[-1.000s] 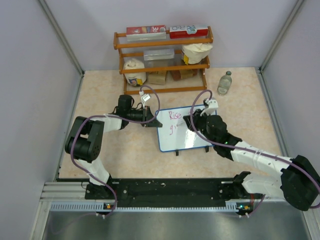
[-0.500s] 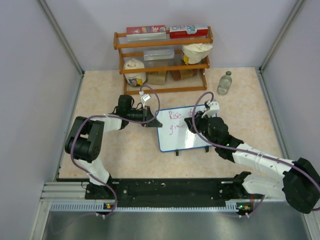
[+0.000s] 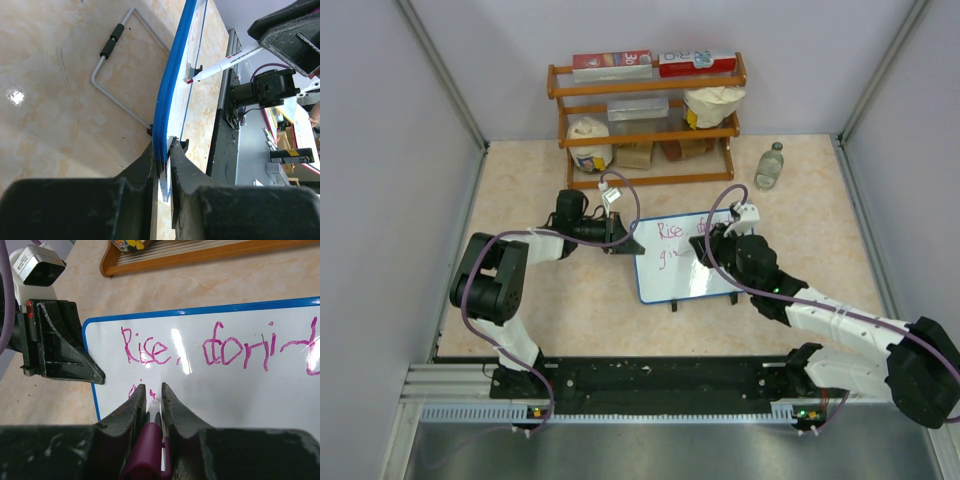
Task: Write a sentence on the whiteboard
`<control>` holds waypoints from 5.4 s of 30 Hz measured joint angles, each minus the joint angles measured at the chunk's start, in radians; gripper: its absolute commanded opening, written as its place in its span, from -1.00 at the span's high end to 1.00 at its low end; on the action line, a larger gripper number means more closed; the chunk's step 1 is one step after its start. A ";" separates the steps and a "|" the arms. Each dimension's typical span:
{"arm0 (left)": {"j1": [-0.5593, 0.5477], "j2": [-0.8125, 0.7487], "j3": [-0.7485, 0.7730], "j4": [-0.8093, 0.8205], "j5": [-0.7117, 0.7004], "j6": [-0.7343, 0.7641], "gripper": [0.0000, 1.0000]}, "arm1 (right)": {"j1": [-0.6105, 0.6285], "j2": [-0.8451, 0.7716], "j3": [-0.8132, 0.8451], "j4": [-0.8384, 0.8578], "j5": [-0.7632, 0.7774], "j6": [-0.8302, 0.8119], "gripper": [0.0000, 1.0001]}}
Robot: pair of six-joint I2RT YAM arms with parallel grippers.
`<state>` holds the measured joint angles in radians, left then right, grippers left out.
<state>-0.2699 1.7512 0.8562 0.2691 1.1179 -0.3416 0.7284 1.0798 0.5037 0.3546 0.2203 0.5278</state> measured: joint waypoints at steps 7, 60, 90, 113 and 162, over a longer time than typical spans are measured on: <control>0.000 0.000 0.000 0.000 0.000 0.000 1.00 | -0.001 0.000 0.003 -0.004 0.005 -0.001 1.00; 0.000 0.000 0.000 0.000 0.000 0.000 1.00 | -0.024 -0.021 0.014 -0.049 0.007 -0.003 1.00; 0.000 0.000 0.000 0.000 0.000 0.000 1.00 | -0.031 -0.002 0.058 -0.062 0.039 -0.014 1.00; 0.000 0.000 0.000 0.000 0.000 0.000 1.00 | -0.031 -0.029 0.026 -0.089 0.000 0.008 1.00; 0.000 0.000 0.000 0.000 0.000 0.000 1.00 | -0.180 -0.147 -0.009 -0.166 -0.041 0.019 1.00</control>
<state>-0.2699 1.7512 0.8562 0.2691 1.1183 -0.3416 0.5480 0.9329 0.4946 0.1883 0.1795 0.5465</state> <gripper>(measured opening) 0.133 0.149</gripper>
